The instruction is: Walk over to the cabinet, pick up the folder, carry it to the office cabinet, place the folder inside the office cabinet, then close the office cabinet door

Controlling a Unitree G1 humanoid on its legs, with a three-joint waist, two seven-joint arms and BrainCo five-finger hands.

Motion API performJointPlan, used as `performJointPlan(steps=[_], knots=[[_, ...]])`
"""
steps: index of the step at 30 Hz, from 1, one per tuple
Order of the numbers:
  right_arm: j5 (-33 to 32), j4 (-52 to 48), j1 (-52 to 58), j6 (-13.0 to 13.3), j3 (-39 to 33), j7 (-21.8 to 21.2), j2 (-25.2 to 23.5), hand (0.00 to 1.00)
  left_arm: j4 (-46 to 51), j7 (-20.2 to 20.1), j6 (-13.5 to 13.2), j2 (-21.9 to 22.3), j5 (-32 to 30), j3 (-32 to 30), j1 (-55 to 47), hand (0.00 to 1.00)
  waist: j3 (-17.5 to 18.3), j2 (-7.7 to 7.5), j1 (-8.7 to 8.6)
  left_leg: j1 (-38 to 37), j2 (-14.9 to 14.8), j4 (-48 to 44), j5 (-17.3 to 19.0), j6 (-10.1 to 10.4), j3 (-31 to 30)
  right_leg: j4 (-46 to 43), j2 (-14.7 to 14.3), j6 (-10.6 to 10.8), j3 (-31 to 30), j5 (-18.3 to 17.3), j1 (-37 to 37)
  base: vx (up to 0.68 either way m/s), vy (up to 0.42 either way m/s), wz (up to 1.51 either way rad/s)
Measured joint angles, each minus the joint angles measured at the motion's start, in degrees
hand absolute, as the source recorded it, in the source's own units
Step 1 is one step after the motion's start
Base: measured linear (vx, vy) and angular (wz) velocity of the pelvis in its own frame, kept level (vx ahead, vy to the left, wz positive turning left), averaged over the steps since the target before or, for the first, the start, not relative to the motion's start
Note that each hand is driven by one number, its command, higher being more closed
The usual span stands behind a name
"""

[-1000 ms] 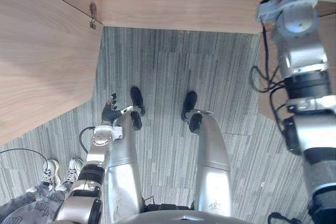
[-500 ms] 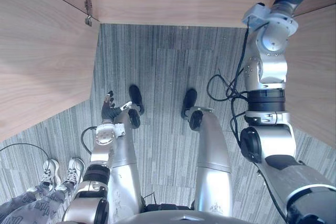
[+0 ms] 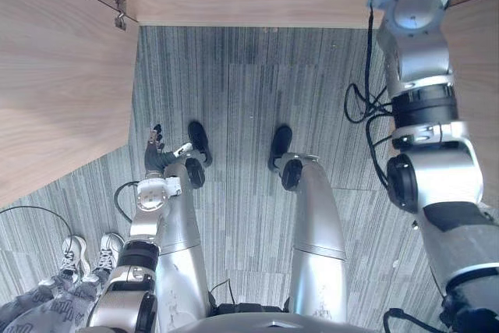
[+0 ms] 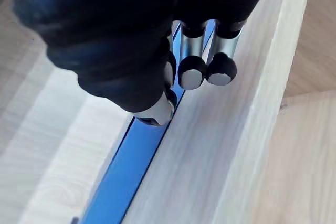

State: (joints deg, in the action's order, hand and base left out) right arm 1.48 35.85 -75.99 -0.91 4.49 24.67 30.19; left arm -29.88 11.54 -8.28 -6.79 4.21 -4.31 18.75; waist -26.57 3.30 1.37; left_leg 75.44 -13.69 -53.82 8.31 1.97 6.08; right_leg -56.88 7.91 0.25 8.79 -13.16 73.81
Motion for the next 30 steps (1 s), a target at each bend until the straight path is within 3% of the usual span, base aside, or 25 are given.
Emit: performJointPlan(steps=[12, 26, 30], knots=[[10.3, 16.1, -12.3, -3.3, 8.7, -2.9, 4.0, 1.00, -0.2, 0.7, -0.4, -1.1, 0.2, 0.0, 0.4, 0.00, 0.0, 0.00, -0.21, 1.0, 0.7, 0.8, -0.7, -0.1, -0.9, 0.2, 0.9, 0.1, 1.3, 0.0, 0.3, -0.01, 0.008, 0.03], [11.0, 21.7, -19.1, -4.5, 12.9, -2.7, 10.9, 1.00, -2.4, 0.7, -0.4, -1.1, 2.0, -1.9, 0.3, 0.00, 0.0, 0.00, -0.01, 1.7, 3.4, 7.4, -4.4, 0.3, -1.5, 3.0, 2.7, -0.9, 3.1, 0.6, 1.2, -0.01, 0.008, 0.13], [8.0, 23.2, -20.9, -4.3, 13.5, -2.1, 11.0, 1.00, -2.5, 0.7, -0.4, -1.0, 2.4, -2.5, 0.2, 0.00, 0.0, 0.00, -0.04, 1.6, 3.7, 8.7, -5.1, 0.8, -1.6, 3.3, 2.8, -0.9, 3.4, 0.6, 1.3, -0.01, -0.004, 0.07]])
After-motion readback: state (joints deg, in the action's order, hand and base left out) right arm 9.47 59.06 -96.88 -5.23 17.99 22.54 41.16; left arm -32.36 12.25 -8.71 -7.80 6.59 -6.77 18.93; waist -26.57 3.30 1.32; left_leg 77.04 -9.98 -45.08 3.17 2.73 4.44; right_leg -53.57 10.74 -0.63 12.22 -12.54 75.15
